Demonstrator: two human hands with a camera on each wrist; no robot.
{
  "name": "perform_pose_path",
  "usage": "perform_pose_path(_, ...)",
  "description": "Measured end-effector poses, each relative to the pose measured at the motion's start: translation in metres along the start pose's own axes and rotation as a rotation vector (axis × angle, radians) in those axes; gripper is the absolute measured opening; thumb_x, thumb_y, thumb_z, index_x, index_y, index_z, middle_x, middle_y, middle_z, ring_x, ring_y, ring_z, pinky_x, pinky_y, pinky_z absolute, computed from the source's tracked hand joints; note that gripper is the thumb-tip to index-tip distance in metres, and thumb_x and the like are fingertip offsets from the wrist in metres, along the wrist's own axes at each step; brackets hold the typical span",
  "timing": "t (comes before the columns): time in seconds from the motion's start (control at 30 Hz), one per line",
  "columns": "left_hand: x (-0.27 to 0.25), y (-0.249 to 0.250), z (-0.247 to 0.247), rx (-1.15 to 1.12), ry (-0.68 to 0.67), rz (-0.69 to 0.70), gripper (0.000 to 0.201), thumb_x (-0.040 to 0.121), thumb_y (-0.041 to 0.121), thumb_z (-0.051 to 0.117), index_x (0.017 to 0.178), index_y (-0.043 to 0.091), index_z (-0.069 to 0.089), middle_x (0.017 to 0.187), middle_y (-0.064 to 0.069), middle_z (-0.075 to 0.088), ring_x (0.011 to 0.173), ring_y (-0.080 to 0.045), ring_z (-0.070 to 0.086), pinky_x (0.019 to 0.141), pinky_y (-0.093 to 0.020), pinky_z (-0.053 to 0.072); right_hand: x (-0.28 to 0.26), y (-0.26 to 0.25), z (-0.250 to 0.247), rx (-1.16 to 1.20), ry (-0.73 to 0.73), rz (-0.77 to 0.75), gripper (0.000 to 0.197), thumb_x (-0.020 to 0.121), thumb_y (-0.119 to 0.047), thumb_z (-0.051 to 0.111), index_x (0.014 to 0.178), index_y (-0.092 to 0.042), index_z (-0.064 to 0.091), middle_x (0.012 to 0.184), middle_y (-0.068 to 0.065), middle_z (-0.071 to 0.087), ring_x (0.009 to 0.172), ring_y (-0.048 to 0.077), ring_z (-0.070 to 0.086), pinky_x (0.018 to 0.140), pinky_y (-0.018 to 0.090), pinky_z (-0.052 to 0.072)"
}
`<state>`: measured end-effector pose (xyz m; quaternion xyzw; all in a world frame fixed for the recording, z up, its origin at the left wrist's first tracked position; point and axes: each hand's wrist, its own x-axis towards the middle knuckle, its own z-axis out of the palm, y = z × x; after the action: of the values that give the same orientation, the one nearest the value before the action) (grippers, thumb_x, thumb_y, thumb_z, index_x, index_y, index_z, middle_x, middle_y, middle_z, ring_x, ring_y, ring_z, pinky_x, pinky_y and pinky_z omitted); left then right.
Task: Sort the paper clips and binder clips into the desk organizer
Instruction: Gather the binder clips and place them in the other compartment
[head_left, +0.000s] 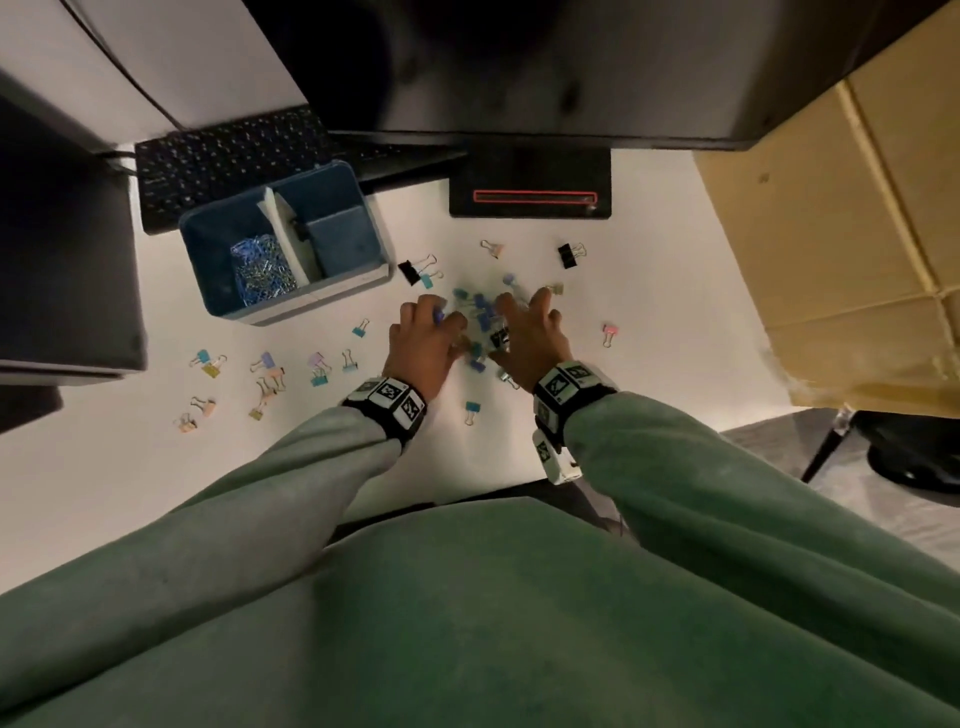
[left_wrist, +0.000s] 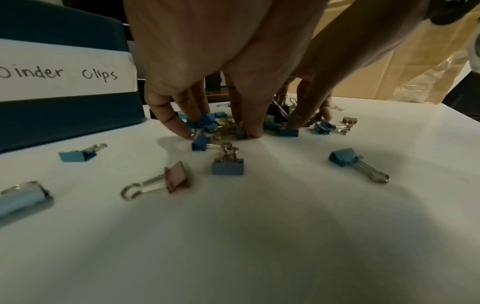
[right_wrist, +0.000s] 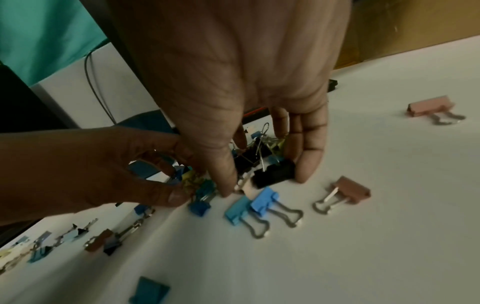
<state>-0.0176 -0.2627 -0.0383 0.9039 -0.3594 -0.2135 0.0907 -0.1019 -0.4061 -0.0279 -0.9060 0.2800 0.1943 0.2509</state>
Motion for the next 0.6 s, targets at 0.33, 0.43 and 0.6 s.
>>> perform_pose_path(0.33,-0.008,0.000,-0.001,-0.152,0.042,0.035,0.032,0.080,0.006,0.062,0.112,0.005,0.061,0.120,-0.019,0.047,0.109,-0.035,0.045,0.075,-0.042,0.053,0.004,0.016,-0.009,0.244,0.113,-0.053,0.015,0.087,-0.014,0.061,0.100,-0.009,0.057,0.109,0.010,0.049,0.075,0.024,0.056,0.070,0.030,0.048)
perform_pose_path(0.43,-0.009,-0.005,0.002,-0.235,0.067,0.024,0.020,0.077,0.002,0.062,0.097,0.003,0.065,0.112,-0.019,0.053,0.101,-0.034,0.050,0.078,-0.045,0.053,0.006,0.019,-0.016,0.459,0.118,-0.008,0.009,0.084,-0.018,0.067,0.091,-0.016,0.062,0.102,0.004,0.058,0.077,0.021,0.065,0.068,0.034,0.059)
perform_pose_path(0.6,-0.017,-0.009,-0.022,-0.441,0.163,-0.059,0.015,0.076,0.000,0.068,0.089,0.007,0.069,0.101,-0.010,0.059,0.090,-0.022,0.058,0.082,-0.024,0.049,0.007,-0.030,-0.052,0.757,0.069,-0.128,0.008,0.084,-0.016,0.069,0.089,-0.013,0.062,0.099,0.001,0.065,0.068,0.018,0.070,0.057,0.035,0.060)
